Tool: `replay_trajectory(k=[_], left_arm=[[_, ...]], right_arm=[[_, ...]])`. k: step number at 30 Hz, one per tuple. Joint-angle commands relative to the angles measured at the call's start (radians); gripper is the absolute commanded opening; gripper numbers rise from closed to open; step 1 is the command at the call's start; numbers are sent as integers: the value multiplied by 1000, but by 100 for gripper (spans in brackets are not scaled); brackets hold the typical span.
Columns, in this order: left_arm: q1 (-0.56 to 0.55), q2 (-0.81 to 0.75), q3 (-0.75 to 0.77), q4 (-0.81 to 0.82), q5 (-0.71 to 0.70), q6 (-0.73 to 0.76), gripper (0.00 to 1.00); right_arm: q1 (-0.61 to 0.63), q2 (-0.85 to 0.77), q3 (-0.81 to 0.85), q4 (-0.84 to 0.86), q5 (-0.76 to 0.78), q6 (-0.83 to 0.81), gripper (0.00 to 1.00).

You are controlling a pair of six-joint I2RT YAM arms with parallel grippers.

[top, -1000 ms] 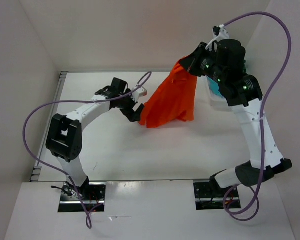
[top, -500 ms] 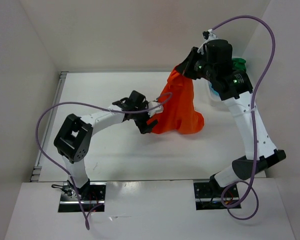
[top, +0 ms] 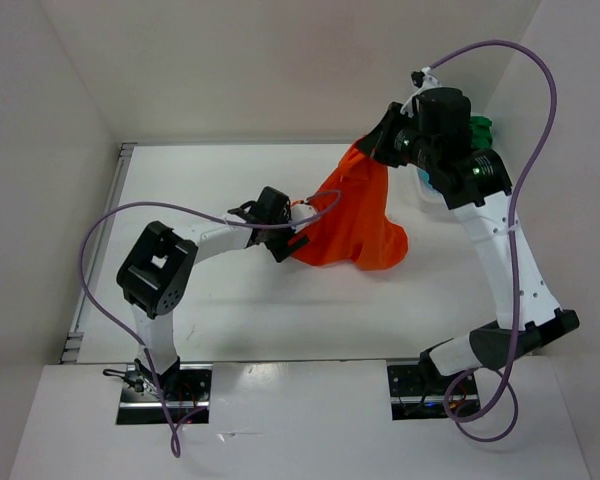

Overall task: Fold and stack the t-shirts
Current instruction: Flatten out the tshirt

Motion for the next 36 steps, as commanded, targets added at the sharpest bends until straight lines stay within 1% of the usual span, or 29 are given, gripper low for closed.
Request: replay_trajectory(k=[1,3,5,6,9,10,11,13,15,18,19,21,24,27,28,30,32,36], left_arm=[[2,-16,73,-15,78,-28,91],[2,-26,73,-24,111,-28,91],[2,-17,73,-24,111,-38,90],[2,-17,73,-15,111,-38,83],[2,10,82,-6,125,-38,69],[2,22,92,-17,125,-38,62],[2,23,92,-17,136,-38,59],[11,23,102,-26,153,-38,59],[20,23,102,-53,162,-38,67],[40,1,70,-75,132,45,77],[55,-23,54,-89,112,69,78],[87,-42,6,-98,111,122,78],[120,-54,-16,-98,122,143,78],[120,-44,-16,-81,131,143,78],[120,-31,-5,-68,131,121,78],[120,-21,26,-67,174,100,78],[120,-11,44,-81,223,88,81],[86,-11,53,-90,233,100,83]], right_arm=[[-7,-62,-13,35,-11,1,0],[-7,-62,-25,35,-11,1,0],[-7,-71,-34,46,-11,10,0],[-7,-71,-43,58,-24,10,0],[-7,-71,-44,58,-24,10,0],[-7,-71,-44,58,-24,10,0],[-7,-71,-44,58,-24,10,0],[-7,-71,-44,58,-24,10,0],[-7,-80,-44,58,-24,10,0],[-7,-90,-44,49,-24,10,0],[-7,-90,-44,49,-24,10,0],[-16,-90,-53,49,-24,10,0],[-16,-90,-63,49,-24,10,0],[-16,-90,-82,69,-34,10,0],[-16,-90,-82,69,-34,10,0],[-16,-90,-82,69,-44,10,0],[-16,-90,-82,69,-44,10,0],[-16,-99,-100,69,-44,19,0]])
